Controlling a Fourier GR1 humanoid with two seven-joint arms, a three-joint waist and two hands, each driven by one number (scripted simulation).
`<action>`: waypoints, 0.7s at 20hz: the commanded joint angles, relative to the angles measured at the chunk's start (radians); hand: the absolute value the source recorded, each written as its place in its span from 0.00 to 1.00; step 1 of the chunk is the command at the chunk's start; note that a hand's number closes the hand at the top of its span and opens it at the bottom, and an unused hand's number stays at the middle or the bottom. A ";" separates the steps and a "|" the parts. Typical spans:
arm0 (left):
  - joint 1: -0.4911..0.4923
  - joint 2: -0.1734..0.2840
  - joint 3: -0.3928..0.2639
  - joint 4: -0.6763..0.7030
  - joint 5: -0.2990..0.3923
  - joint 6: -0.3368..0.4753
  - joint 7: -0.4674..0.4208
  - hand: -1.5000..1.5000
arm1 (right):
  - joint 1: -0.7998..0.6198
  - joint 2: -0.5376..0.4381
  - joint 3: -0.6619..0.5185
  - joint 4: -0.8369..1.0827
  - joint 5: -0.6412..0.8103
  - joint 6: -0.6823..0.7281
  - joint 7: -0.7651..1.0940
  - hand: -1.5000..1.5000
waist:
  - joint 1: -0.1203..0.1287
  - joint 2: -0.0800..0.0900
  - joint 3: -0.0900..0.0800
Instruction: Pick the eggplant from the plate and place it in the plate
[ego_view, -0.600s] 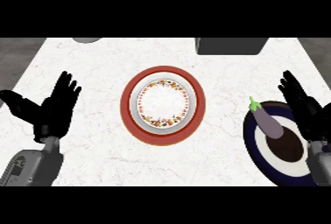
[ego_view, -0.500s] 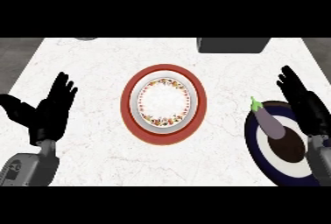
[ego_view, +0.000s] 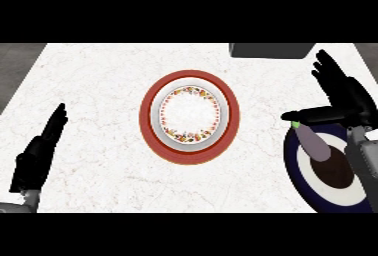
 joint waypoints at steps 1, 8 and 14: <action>0.096 0.007 -0.005 -0.001 -0.057 0.011 -0.082 0.50 | 0.035 0.062 -0.019 -0.094 0.039 -0.122 -0.033 0.00 | -0.030 -0.003 0.000; 0.147 0.030 0.079 -0.003 -0.045 -0.053 -0.132 0.50 | 0.042 -0.079 -0.052 -0.268 -0.058 0.090 0.215 0.00 | -0.030 -0.003 0.000; 0.103 -0.016 0.053 0.011 -0.072 -0.027 -0.127 0.50 | 0.022 -0.287 0.020 -0.210 -0.047 0.364 0.320 0.00 | -0.026 0.002 -0.001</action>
